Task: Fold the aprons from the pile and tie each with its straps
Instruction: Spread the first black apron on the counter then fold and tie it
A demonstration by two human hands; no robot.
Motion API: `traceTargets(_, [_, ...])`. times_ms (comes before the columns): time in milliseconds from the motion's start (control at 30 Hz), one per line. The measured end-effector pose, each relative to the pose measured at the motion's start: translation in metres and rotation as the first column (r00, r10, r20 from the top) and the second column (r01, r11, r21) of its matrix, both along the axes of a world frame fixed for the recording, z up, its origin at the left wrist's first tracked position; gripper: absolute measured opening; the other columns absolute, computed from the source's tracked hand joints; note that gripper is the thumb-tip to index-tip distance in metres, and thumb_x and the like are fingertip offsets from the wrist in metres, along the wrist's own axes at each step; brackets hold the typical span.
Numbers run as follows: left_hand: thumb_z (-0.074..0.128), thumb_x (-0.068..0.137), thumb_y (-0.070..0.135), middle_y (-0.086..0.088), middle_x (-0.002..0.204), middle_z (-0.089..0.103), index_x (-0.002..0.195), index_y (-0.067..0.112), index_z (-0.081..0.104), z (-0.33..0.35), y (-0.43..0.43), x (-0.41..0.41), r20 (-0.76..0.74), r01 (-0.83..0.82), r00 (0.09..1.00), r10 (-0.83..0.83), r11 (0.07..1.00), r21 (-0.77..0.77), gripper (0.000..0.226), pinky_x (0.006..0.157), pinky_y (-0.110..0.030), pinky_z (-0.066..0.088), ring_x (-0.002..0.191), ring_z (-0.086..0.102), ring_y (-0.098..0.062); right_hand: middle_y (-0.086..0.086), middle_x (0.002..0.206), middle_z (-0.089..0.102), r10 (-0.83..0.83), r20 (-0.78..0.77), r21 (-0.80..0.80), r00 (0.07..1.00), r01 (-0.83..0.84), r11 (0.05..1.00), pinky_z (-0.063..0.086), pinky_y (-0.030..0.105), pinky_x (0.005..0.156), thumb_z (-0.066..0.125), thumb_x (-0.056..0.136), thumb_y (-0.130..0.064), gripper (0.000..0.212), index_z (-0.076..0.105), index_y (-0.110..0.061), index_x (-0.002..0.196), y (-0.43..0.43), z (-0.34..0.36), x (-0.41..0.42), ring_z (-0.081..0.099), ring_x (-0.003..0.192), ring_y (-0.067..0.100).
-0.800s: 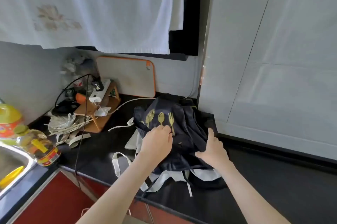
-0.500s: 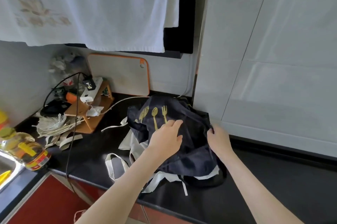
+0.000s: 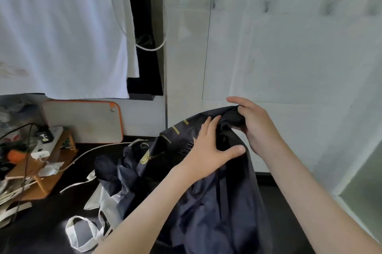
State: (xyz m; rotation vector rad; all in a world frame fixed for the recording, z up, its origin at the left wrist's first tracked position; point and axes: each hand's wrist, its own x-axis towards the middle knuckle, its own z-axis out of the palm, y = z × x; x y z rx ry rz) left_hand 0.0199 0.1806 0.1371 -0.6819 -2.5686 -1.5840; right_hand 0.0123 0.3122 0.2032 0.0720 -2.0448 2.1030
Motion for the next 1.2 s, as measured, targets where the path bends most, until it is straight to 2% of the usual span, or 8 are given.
traceTargets(133, [0.062,0.066,0.067,0.017,0.131,0.055,0.131,0.040,0.042,0.025,0.030,0.039,0.030,0.093,0.994,-0.104,0.965,0.245,0.074,0.108,-0.030,0.039,0.124,0.048,0.004,0.007,0.092,0.068,0.054,-0.037,0.139,0.998,-0.048,0.989,0.052,0.025,0.079,0.039,0.096,-0.002,0.037,0.072,-0.018,0.101,0.029,0.019,0.044,0.066,0.088,0.018])
traceTargets(333, [0.054,0.084,0.065,-0.005,0.122,0.064,0.126,0.013,0.057,0.049,0.067,0.104,0.171,0.207,0.919,-0.354,0.805,0.555,0.067,0.103,-0.029,0.045,0.120,0.058,-0.015,-0.003,0.105,0.072,0.198,-0.064,0.340,0.978,-0.165,0.926,0.052,0.027,0.083,0.051,0.098,-0.016,0.022,0.073,-0.022,0.099,0.083,0.025,0.122,0.065,0.103,0.012])
traceTargets(433, [0.059,0.087,0.045,-0.007,0.116,0.068,0.120,0.014,0.060,0.051,0.076,0.123,0.210,0.153,0.949,-0.234,0.927,0.342,0.045,0.102,-0.039,0.046,0.112,0.063,-0.021,-0.001,0.106,0.072,0.268,-0.042,0.326,0.962,-0.240,0.914,0.050,0.026,0.088,0.054,0.095,-0.012,0.019,0.070,-0.020,0.103,0.107,0.020,0.155,0.065,0.101,0.010])
traceTargets(533, [0.052,0.098,0.021,-0.008,0.097,0.071,0.107,0.013,0.064,0.045,0.082,0.146,0.127,0.133,0.982,-0.140,0.989,0.066,0.017,0.087,-0.028,0.051,0.090,0.067,-0.017,0.002,0.107,0.071,0.365,0.028,0.331,0.931,-0.353,0.875,0.049,0.024,0.088,0.062,0.088,-0.014,0.026,0.066,-0.024,0.112,0.130,0.007,0.187,0.065,0.100,0.011])
traceTargets(633, [0.048,0.099,0.012,0.003,0.071,0.055,0.087,0.016,0.061,0.040,0.085,0.168,0.100,0.053,0.994,-0.049,0.998,-0.039,0.018,0.070,-0.023,0.042,0.068,0.051,-0.011,0.010,0.107,0.068,0.379,0.103,0.385,0.920,-0.388,0.837,0.049,0.028,0.091,0.062,0.082,-0.011,0.039,0.061,-0.029,0.117,0.140,-0.010,0.207,0.065,0.098,0.020])
traceTargets(800, [0.049,0.096,0.012,0.003,0.068,0.054,0.075,0.026,0.057,0.020,0.086,0.184,0.084,-0.001,0.996,0.017,0.983,-0.184,0.026,0.083,-0.044,0.050,0.074,0.054,-0.018,0.018,0.104,0.063,0.313,0.115,0.333,0.943,-0.334,0.882,0.052,0.028,0.082,0.061,0.089,-0.002,0.032,0.056,-0.020,0.116,0.132,-0.037,0.219,0.062,0.091,0.018])
traceTargets(1000, [0.046,0.097,0.010,0.003,0.062,0.040,0.066,0.018,0.040,-0.006,0.075,0.183,0.055,-0.130,0.988,0.145,0.968,-0.213,0.032,0.060,-0.028,0.029,0.061,0.037,-0.012,0.011,0.092,0.060,0.302,0.224,0.256,0.927,-0.355,0.899,0.057,0.036,0.084,0.053,0.089,0.005,0.040,0.049,-0.013,0.125,0.119,-0.067,0.211,0.064,0.090,0.018])
traceTargets(1200, [0.035,0.101,0.008,0.003,0.066,0.027,0.068,0.019,0.029,-0.015,0.060,0.166,0.269,-0.249,0.938,0.216,0.964,0.094,0.035,0.054,-0.021,0.022,0.060,0.025,-0.008,0.005,0.081,0.063,0.152,0.390,0.445,0.908,-0.330,0.832,0.055,0.028,0.062,0.062,0.092,-0.026,0.017,0.064,-0.013,0.103,0.096,-0.110,0.191,0.062,0.072,0.016])
